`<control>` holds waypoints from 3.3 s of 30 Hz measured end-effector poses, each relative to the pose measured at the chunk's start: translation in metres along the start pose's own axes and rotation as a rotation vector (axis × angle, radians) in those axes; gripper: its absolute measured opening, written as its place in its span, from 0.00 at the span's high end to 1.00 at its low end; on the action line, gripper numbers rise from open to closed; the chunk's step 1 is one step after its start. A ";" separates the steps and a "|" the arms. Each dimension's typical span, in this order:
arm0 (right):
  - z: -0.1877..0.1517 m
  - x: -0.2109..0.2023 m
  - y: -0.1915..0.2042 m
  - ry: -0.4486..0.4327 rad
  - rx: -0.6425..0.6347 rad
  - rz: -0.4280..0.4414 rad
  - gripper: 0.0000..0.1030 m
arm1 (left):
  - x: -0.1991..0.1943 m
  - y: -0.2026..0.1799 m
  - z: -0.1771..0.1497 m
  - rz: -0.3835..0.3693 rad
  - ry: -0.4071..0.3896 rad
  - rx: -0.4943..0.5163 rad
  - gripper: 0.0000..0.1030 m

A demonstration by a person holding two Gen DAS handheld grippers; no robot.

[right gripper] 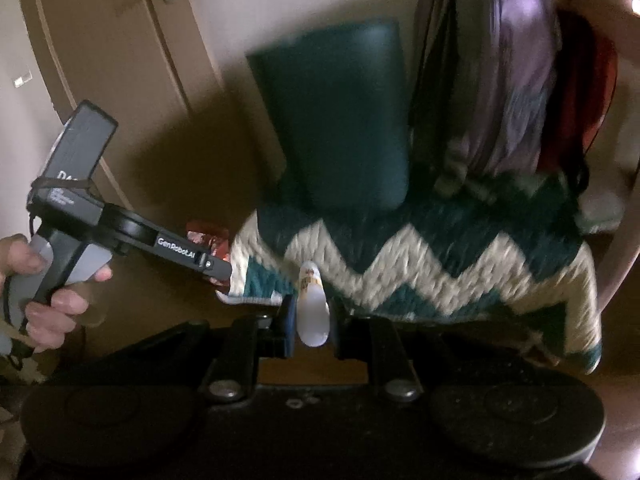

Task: Collect trash
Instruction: 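Lift the mesh bag and white tube up over the teal bin, then open both grippers over the teal bin, dropping the mesh bag and tube, then move both tools down from the bin toward the remaining floor trash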

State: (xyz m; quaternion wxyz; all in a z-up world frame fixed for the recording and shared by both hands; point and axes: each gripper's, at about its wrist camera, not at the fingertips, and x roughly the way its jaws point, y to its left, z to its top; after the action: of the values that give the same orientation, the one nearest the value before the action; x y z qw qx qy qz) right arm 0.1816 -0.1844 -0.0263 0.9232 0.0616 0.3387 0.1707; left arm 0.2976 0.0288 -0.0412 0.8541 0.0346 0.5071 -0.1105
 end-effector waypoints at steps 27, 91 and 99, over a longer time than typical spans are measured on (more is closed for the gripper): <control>0.219 -0.057 0.029 -0.385 -0.187 -0.134 0.85 | -0.147 -0.035 0.164 0.065 -0.389 -0.019 0.65; 0.207 0.050 0.013 -0.100 -0.286 -0.086 0.42 | -0.056 -0.017 0.214 0.072 -0.288 -0.015 0.32; 0.181 0.011 0.024 -0.118 -0.284 -0.052 0.38 | -0.103 -0.020 0.152 0.065 -0.308 0.021 0.31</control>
State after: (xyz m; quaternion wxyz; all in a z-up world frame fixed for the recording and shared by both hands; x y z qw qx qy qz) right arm 0.2994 -0.1579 0.1109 0.9451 -0.0685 0.2576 0.1891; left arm 0.3757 -0.0011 0.1236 0.9245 0.0425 0.3675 -0.0922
